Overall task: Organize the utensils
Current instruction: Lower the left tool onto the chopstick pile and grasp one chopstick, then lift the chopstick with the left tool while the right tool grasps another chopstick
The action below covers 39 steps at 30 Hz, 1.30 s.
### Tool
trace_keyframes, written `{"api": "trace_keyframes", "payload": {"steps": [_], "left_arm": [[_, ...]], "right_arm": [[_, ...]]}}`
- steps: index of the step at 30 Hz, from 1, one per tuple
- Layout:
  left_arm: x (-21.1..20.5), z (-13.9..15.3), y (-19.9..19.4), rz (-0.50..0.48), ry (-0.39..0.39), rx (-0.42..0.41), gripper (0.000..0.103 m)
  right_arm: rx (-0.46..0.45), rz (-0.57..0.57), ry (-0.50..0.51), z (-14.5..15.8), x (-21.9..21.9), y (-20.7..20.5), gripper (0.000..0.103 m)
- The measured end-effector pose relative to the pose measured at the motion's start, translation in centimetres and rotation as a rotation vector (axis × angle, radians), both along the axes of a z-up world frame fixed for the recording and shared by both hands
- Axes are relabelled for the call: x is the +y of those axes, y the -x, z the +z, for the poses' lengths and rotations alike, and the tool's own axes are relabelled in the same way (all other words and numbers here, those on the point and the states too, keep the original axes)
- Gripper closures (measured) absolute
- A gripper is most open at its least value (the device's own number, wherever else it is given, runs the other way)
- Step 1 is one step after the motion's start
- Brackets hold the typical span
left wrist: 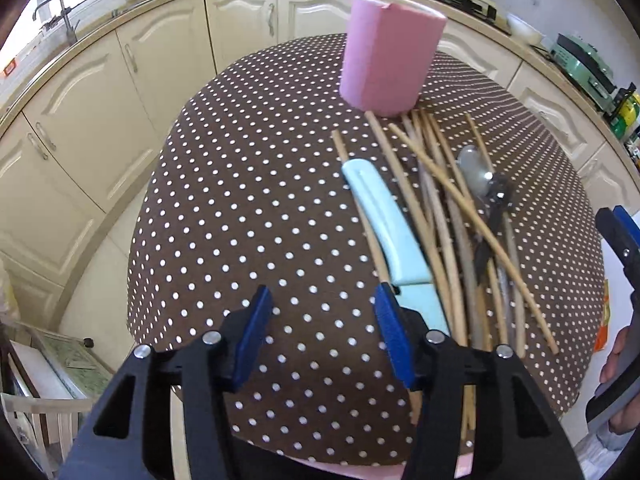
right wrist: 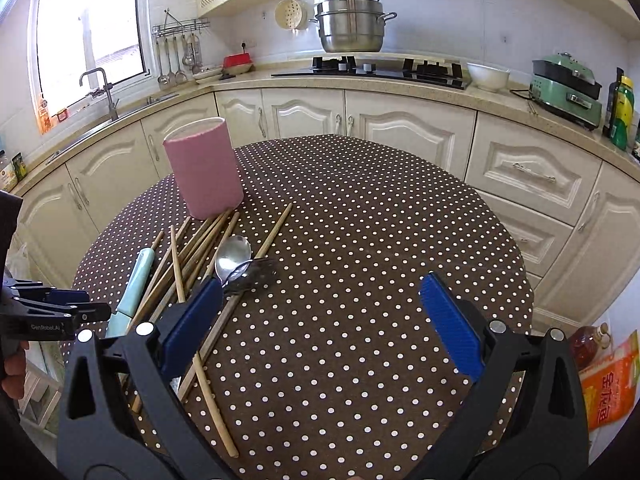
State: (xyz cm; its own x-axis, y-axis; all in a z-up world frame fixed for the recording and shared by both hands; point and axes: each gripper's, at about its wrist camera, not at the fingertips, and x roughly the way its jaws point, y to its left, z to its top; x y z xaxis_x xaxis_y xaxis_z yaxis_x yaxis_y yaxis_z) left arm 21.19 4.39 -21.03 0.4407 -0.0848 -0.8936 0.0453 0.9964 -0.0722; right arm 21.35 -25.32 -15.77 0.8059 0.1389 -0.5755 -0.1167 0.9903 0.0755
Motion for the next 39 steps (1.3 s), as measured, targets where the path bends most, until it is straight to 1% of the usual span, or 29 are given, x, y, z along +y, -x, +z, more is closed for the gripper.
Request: {"api": "trace_keyframes", "payload": {"steps": [2,6,12,20,22,24,27,29,30,31,32,33,35,37,39], "left_arm": [[-0.2,-0.2,-0.4,-0.001,0.005,0.004,0.05],[-1.0,-0.4,-1.6,-0.004,-0.028,-0.002,0.05],[-1.1,0.5,-2.0,-0.016,-0.006,-0.012,0.05],[-1.8,0.2,-3.4,-0.033,-0.015,-0.009,0.05],[-2.2,-0.1,-4.0,-0.043,-0.036,0.0,0.05],[-2.6,-0.3,-4.5,-0.052,-0.069,-0.011,0.05],[-3.0,-0.2,-5.3,-0.049,-0.08,-0.009,0.05],[-2.9,-0.2,-5.8,-0.049,-0.081,-0.016,0.055],[-2.9,-0.1,-6.0,-0.045,-0.084,-0.02,0.063],[-2.8,0.0,-6.2,-0.044,-0.085,-0.024,0.076],[-2.6,0.1,-6.3,-0.045,-0.087,-0.025,0.083],[-2.4,0.1,-6.4,-0.045,-0.09,-0.027,0.092],[-1.9,0.1,-6.6,-0.051,-0.066,-0.03,0.093],[-1.1,0.1,-6.5,-0.038,-0.041,-0.035,0.097],[-0.2,0.2,-6.5,-0.01,-0.045,-0.048,0.098]], "right_arm": [[0.005,0.006,0.001,-0.2,0.1,-0.3,0.006],[0.015,0.009,0.006,-0.4,0.3,-0.7,0.006],[0.026,0.007,0.005,-0.7,0.2,-1.4,0.006],[0.041,0.014,-0.002,-1.0,0.2,-1.9,0.006],[0.043,0.013,-0.003,-1.0,0.2,-2.0,0.006],[0.045,0.014,0.0,-1.0,0.2,-2.1,0.006],[0.058,0.019,0.019,-1.1,0.4,-2.6,0.006],[0.074,0.022,0.038,-1.3,0.6,-2.9,0.006],[0.086,0.024,0.049,-1.4,0.7,-3.2,0.006],[0.103,0.026,0.06,-1.5,0.7,-3.6,0.006],[0.116,0.028,0.065,-1.6,0.8,-3.9,0.006],[0.132,0.033,0.066,-1.6,0.8,-4.3,0.006],[0.168,0.041,0.054,-1.6,0.7,-5.3,0.006],[0.216,0.047,0.024,-1.5,0.7,-6.8,0.006],[0.263,0.06,-0.015,-1.6,0.8,-8.1,0.006]]}}
